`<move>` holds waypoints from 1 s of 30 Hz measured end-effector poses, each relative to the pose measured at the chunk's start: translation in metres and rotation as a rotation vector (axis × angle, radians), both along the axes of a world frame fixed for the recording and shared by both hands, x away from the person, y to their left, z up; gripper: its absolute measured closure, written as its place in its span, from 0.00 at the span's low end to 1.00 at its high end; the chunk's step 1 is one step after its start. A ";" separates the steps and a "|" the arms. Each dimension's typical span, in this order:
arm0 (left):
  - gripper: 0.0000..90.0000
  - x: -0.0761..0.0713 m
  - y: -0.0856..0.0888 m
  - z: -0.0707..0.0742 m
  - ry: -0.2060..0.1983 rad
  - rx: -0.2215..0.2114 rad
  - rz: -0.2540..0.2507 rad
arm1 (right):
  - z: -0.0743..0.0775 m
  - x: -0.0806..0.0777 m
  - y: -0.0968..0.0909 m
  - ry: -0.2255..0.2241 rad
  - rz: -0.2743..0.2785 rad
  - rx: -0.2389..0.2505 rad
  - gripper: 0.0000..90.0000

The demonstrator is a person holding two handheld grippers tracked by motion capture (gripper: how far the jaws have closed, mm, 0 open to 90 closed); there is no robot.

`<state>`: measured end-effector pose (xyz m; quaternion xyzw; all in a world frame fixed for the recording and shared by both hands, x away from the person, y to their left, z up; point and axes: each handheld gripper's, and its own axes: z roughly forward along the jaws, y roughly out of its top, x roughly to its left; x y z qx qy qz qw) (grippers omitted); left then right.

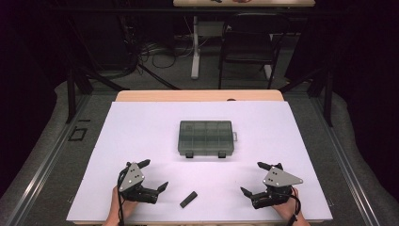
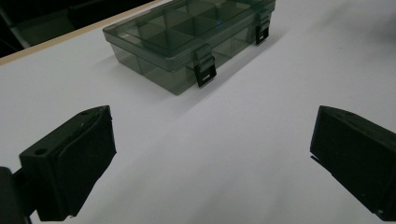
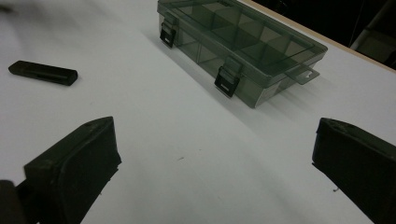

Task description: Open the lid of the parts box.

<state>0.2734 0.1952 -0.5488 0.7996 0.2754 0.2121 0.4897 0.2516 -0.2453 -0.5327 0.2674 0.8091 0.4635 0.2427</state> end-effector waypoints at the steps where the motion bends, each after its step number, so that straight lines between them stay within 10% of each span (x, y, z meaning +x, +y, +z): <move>1: 0.00 0.001 -0.001 0.000 -0.003 0.000 -0.004 | 0.001 0.001 0.001 0.006 0.001 -0.003 0.00; 30: 0.00 0.041 -0.024 0.008 0.118 0.025 -0.056 | 0.008 0.055 0.031 0.137 0.036 0.004 0.00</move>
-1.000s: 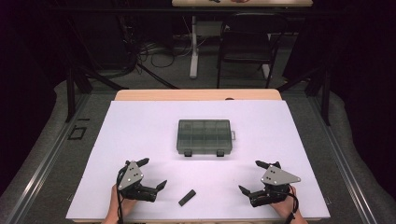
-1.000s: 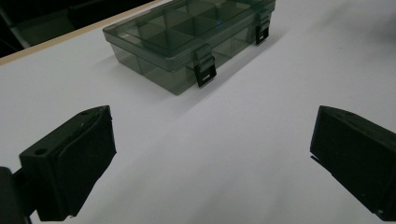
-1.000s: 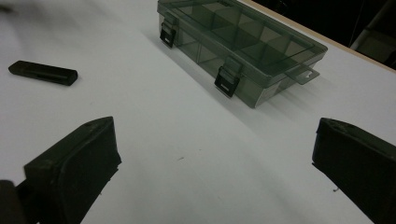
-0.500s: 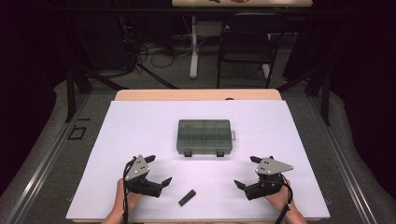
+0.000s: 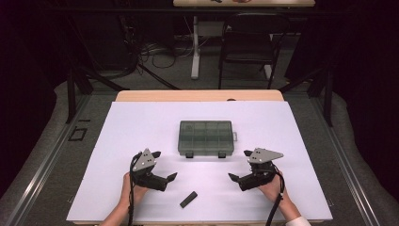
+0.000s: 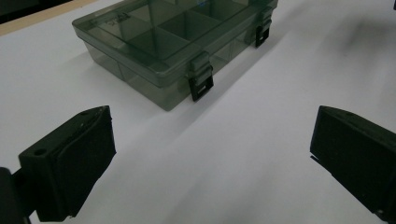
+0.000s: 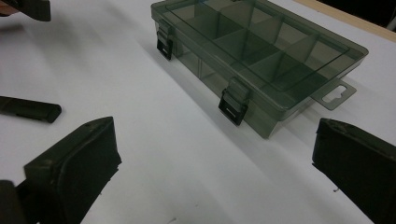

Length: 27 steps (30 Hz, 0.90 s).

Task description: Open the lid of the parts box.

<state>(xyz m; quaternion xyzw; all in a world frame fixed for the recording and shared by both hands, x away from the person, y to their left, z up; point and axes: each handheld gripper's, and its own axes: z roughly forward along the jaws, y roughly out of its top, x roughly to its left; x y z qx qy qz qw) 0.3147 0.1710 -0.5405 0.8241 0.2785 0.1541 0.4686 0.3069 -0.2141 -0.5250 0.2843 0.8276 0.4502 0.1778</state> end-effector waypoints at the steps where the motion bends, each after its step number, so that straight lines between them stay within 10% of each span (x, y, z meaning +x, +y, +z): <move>1: 0.00 0.002 -0.001 0.000 -0.001 0.003 -0.003 | -0.001 0.005 0.003 0.010 -0.007 0.002 0.00; 27: 0.00 0.047 -0.029 0.000 0.020 0.034 0.003 | -0.009 0.050 0.015 0.069 -0.041 -0.025 0.00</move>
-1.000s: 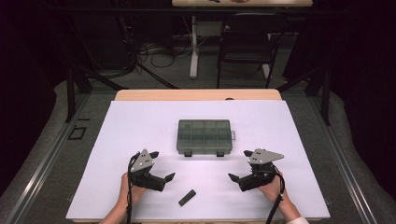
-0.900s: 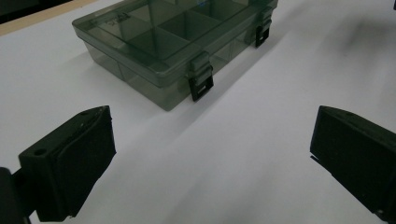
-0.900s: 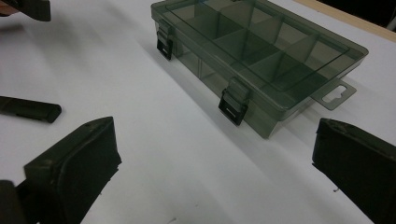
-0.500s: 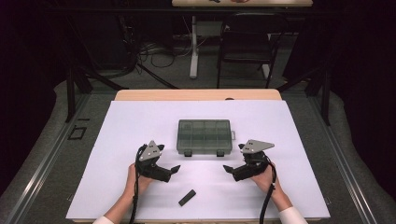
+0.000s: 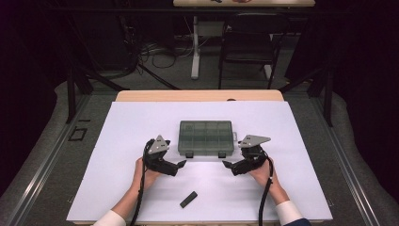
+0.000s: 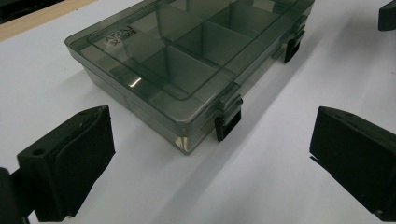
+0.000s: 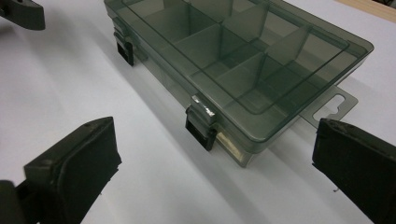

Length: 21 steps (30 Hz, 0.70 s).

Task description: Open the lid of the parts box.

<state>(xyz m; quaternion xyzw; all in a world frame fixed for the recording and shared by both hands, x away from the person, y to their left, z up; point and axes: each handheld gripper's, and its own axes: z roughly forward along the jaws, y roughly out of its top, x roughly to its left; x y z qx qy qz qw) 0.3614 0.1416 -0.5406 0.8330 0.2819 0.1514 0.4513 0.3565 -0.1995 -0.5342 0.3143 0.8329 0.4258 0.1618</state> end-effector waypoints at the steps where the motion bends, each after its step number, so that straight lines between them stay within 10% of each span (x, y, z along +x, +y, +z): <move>1: 0.00 0.002 -0.001 0.000 0.001 0.001 0.004 | 0.000 0.001 0.000 0.000 0.000 0.000 0.00; 21: 0.00 0.024 -0.020 -0.012 0.028 0.073 0.007 | -0.004 0.019 0.003 0.028 0.006 -0.006 0.01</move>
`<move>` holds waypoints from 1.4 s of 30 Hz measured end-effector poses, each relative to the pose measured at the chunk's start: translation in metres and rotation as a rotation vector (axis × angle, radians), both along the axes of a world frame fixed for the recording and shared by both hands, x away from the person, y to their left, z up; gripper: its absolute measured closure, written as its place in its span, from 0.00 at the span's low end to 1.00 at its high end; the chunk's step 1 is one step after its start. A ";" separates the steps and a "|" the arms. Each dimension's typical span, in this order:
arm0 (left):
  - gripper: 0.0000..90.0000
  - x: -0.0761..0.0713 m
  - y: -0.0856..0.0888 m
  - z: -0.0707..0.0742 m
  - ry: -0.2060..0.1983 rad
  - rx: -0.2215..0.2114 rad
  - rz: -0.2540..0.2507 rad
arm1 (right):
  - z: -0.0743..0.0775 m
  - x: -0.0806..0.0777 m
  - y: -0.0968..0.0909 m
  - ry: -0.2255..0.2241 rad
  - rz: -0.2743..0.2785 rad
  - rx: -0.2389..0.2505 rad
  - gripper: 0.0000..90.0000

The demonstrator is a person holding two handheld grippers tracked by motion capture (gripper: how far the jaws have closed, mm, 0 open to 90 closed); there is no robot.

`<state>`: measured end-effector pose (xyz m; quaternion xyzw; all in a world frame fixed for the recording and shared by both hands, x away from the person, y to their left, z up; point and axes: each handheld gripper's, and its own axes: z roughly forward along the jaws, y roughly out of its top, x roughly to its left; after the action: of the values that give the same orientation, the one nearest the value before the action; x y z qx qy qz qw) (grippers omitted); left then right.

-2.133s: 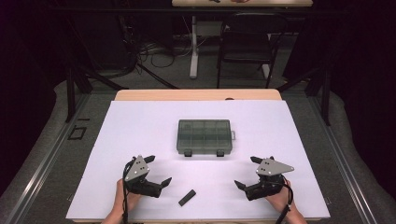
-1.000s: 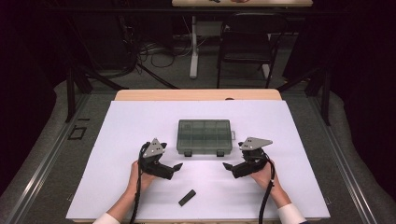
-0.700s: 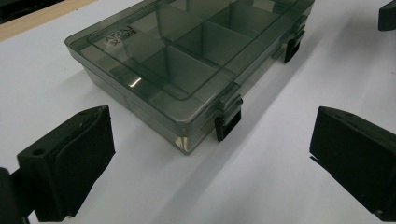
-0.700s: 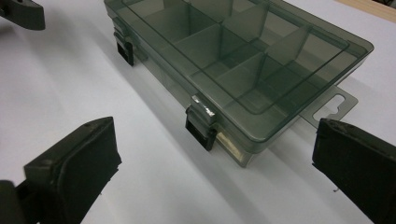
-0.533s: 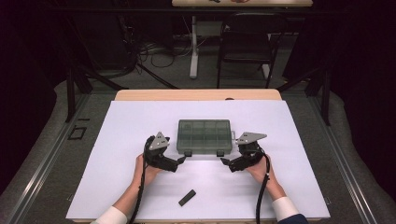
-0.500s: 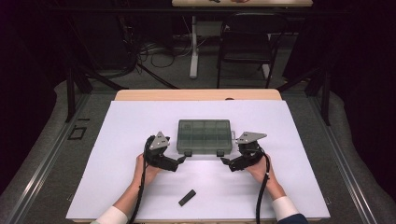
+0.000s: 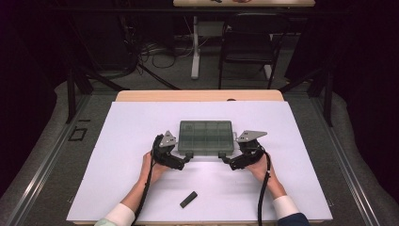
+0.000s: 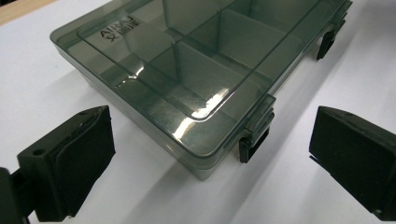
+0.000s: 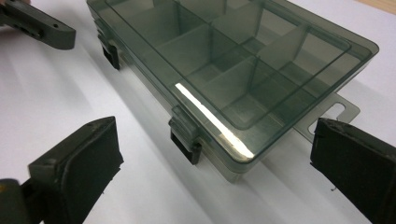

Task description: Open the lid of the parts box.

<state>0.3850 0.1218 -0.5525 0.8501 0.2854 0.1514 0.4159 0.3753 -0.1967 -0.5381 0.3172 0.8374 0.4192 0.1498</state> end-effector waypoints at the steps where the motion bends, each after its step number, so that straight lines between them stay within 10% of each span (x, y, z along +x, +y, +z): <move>1: 0.00 0.000 0.000 0.000 0.003 0.006 -0.005 | -0.001 0.001 0.000 0.000 -0.002 0.001 0.02; 42: 0.24 0.002 0.003 -0.006 0.007 -0.005 0.019 | -0.013 0.005 0.002 0.015 -0.069 -0.054 0.30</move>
<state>0.3868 0.1253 -0.5590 0.8467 0.2955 0.1517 0.4157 0.3804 -0.1946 -0.5509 0.3448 0.8382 0.3885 0.1661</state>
